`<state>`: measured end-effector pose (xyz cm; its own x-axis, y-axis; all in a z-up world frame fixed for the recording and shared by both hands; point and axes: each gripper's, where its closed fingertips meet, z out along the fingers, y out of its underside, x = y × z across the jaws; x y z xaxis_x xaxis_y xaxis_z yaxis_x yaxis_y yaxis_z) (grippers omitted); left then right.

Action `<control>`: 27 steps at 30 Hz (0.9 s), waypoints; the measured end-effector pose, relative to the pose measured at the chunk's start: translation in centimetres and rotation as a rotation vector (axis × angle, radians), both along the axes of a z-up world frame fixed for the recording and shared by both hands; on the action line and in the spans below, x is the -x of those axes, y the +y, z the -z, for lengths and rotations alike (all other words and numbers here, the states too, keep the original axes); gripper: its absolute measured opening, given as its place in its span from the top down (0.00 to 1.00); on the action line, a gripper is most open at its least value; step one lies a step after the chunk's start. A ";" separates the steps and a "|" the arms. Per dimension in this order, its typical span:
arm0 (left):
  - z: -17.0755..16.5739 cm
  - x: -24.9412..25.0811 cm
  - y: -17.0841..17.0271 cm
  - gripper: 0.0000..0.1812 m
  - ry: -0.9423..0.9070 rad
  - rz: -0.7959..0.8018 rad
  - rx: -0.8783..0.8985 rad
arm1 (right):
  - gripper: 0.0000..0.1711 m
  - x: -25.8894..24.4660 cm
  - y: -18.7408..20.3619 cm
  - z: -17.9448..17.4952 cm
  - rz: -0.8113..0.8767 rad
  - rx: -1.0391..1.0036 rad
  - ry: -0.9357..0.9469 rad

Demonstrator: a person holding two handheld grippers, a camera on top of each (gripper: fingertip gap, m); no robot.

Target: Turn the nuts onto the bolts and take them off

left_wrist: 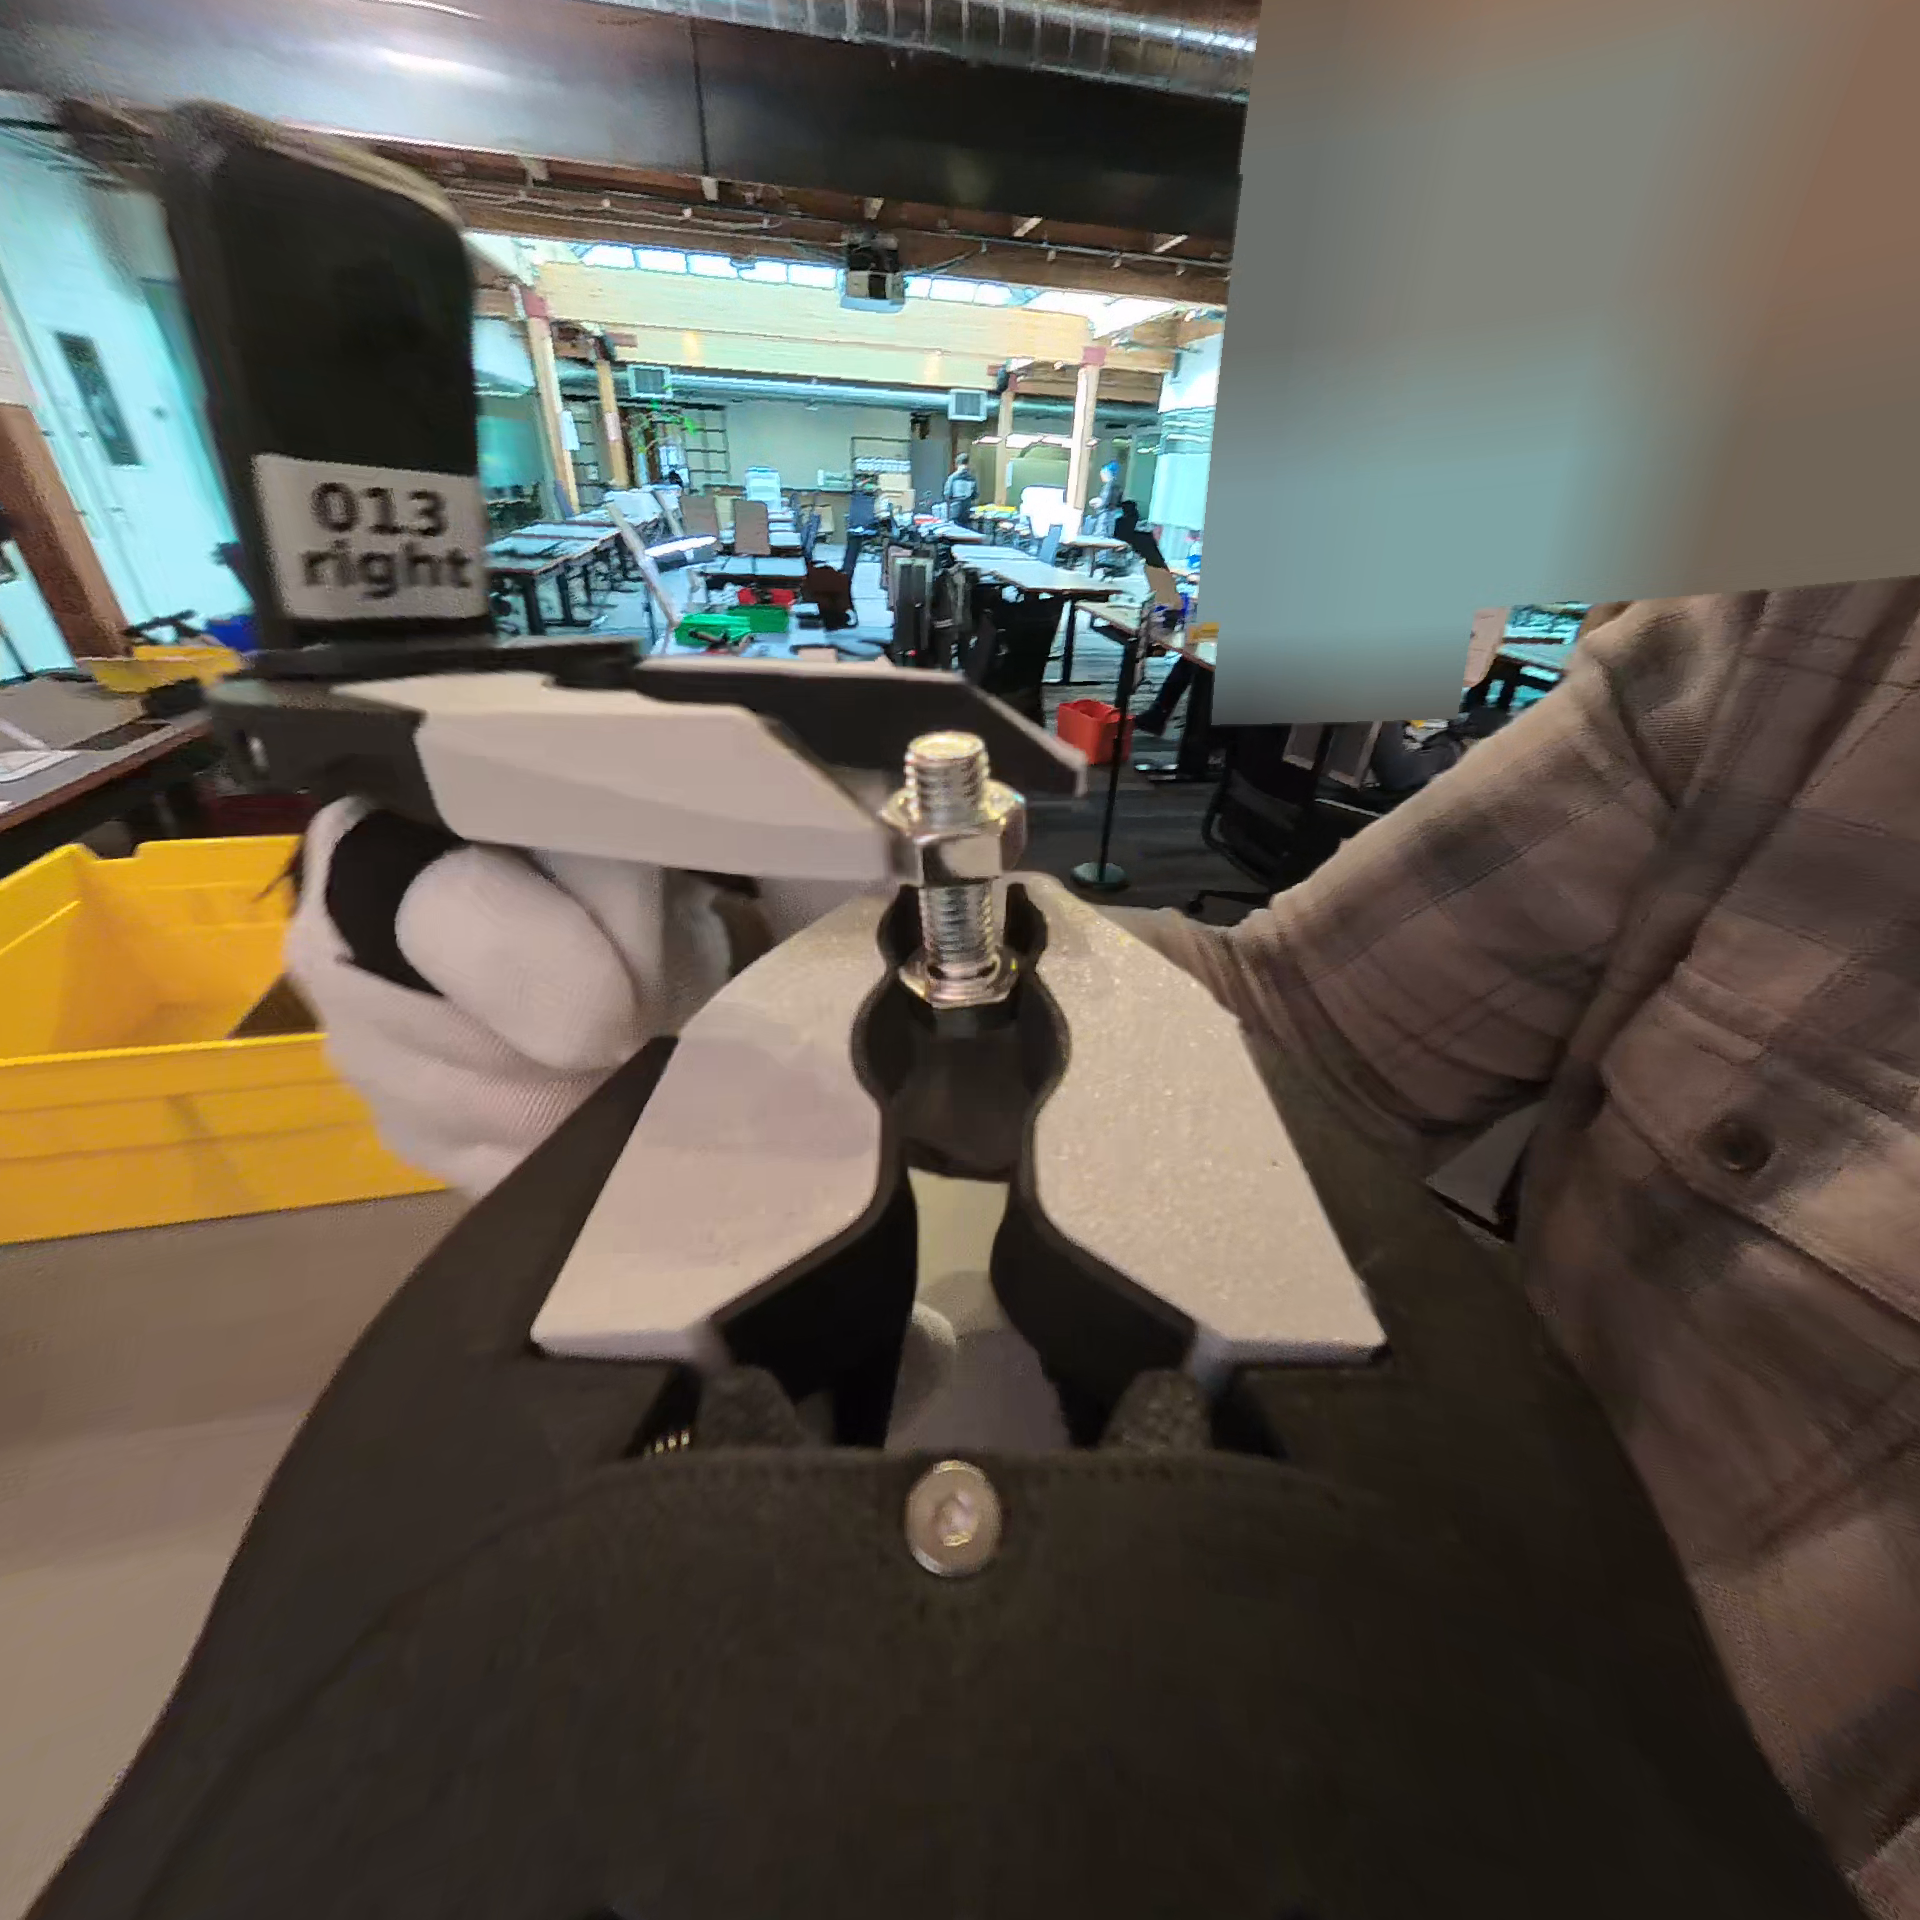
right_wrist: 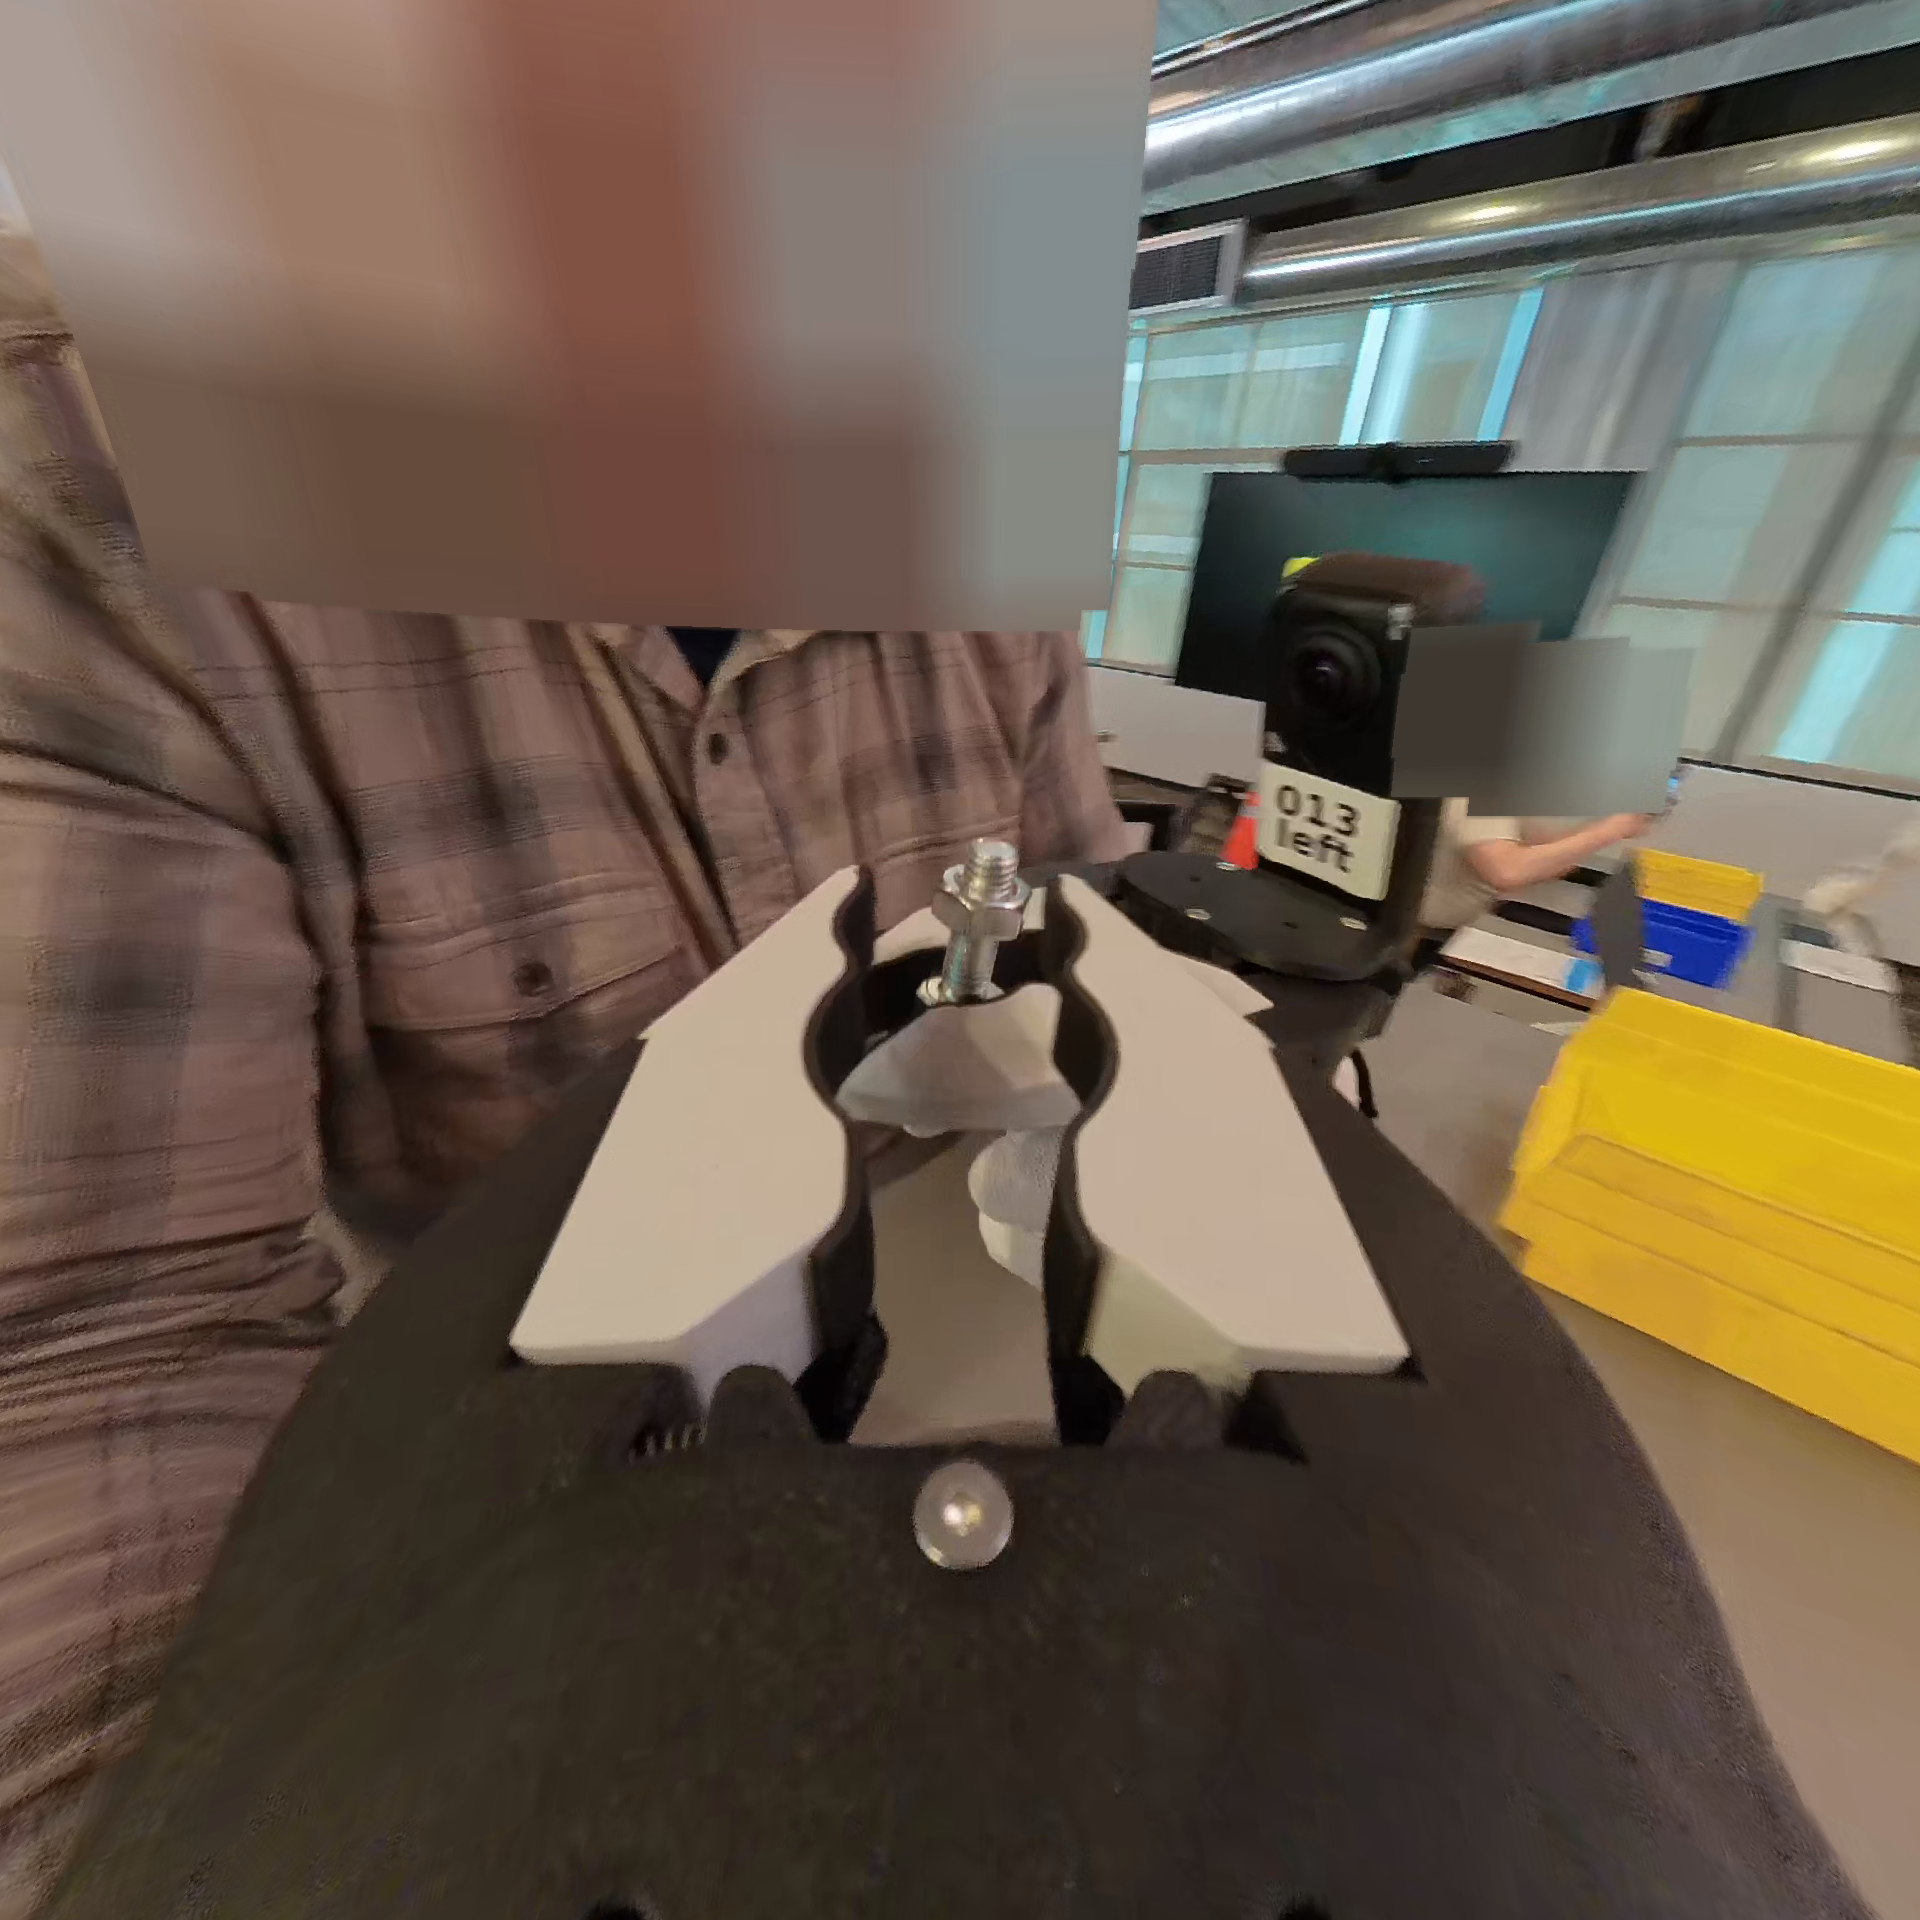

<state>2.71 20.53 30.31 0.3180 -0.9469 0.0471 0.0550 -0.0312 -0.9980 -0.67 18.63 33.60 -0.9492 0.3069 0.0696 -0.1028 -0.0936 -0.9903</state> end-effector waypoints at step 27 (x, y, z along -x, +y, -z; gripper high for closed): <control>4.2 4.1 7.5 0.91 0.111 -0.434 0.003 | 0.85 4.3 8.0 4.5 1.797 0.007 -0.156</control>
<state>-1.35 28.00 26.10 0.6891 -0.7246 -0.0070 -0.0438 -0.0320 -0.9985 -5.02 26.63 29.15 0.5113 0.8592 0.0161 0.0113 0.0120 -0.9999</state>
